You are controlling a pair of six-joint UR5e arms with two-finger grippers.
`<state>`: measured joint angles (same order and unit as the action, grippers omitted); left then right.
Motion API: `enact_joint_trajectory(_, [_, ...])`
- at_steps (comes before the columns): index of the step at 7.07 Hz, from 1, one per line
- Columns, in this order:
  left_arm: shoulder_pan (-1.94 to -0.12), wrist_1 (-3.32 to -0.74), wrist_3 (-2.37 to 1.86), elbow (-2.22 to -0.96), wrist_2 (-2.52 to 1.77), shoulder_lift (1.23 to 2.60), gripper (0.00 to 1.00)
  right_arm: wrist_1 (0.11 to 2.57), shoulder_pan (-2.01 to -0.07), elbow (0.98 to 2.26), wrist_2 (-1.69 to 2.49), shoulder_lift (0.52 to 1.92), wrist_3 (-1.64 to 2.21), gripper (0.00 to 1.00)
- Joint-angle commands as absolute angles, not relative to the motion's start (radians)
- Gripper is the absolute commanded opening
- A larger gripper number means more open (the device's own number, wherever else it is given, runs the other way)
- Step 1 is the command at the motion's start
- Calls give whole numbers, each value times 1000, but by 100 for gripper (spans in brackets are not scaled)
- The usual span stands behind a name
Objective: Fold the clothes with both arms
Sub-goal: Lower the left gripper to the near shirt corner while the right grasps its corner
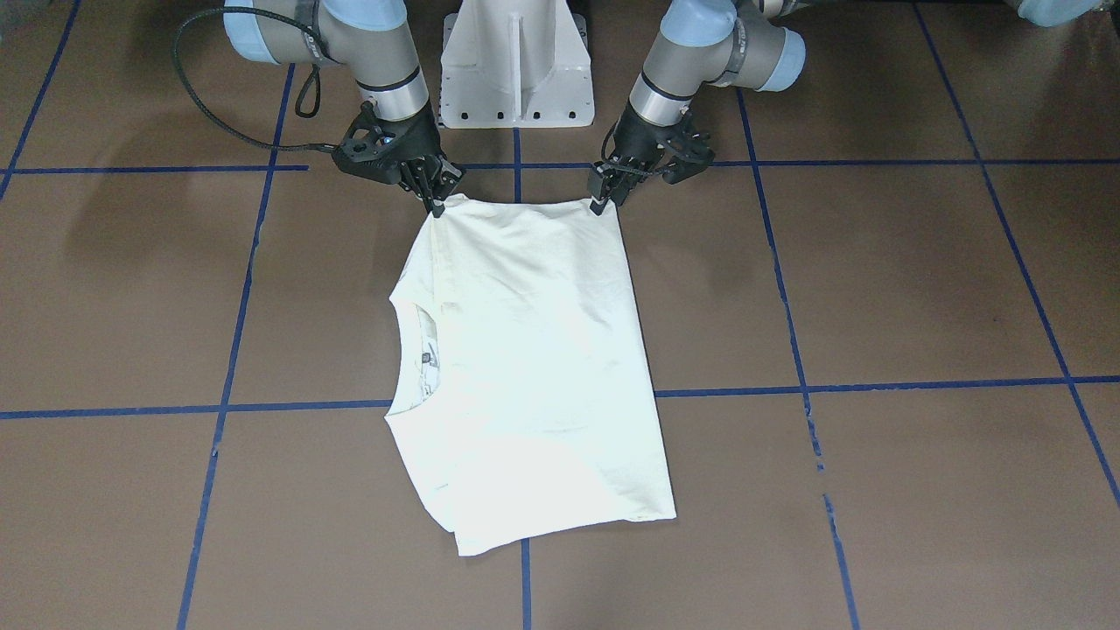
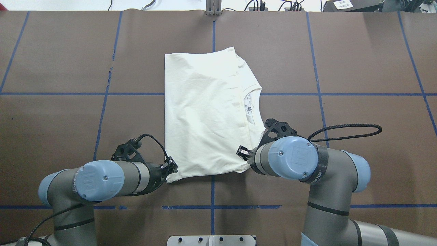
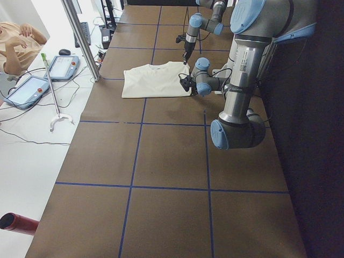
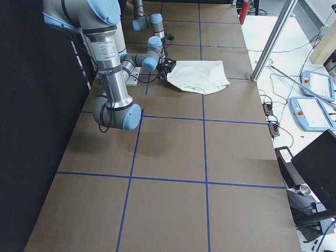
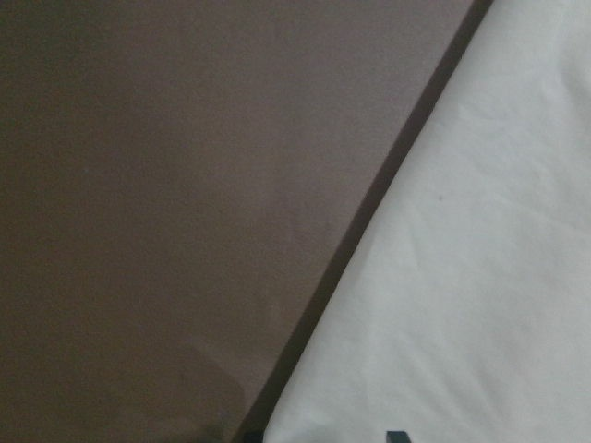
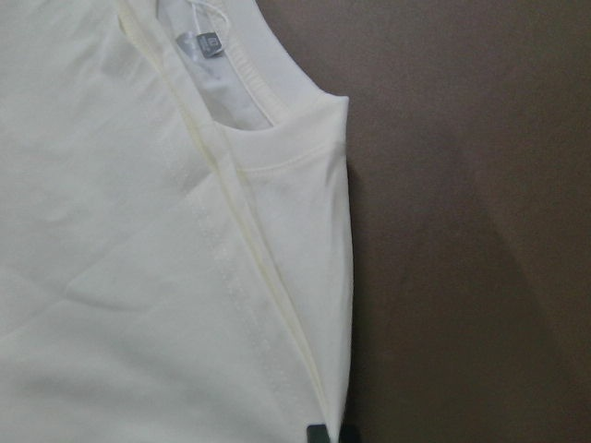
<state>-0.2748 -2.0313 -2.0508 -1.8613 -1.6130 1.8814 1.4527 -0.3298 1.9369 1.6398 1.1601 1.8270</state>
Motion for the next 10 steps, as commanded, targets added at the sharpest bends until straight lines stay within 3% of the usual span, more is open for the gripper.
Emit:
enact_joint_trajectory(1, [-272,-1990,-2052,-1861,-1611,1888,54,1453,-330,1936,1640,1161,1827,0])
enact_joint_trajectory(2, [-268,-1988,-2052,-1855,-1611,1888,52,1453,-331,1937,1640,1161,1827,0])
enact_joint_trajectory(6, [-259,-1987,-2054,-1853,-1609,1888,0,1453,-330,1939,1638,1161,1828,0])
enact_joint_trajectory(8, [-258,-1983,-2054,-1911,-1612,1881,0,1454,-313,1947,1629,1163,1842,0])
enact_joint_trajectory(10, [-252,-1980,-2089,-2070,-1624,1811,0,1459,-220,2079,1603,1274,1883,0])
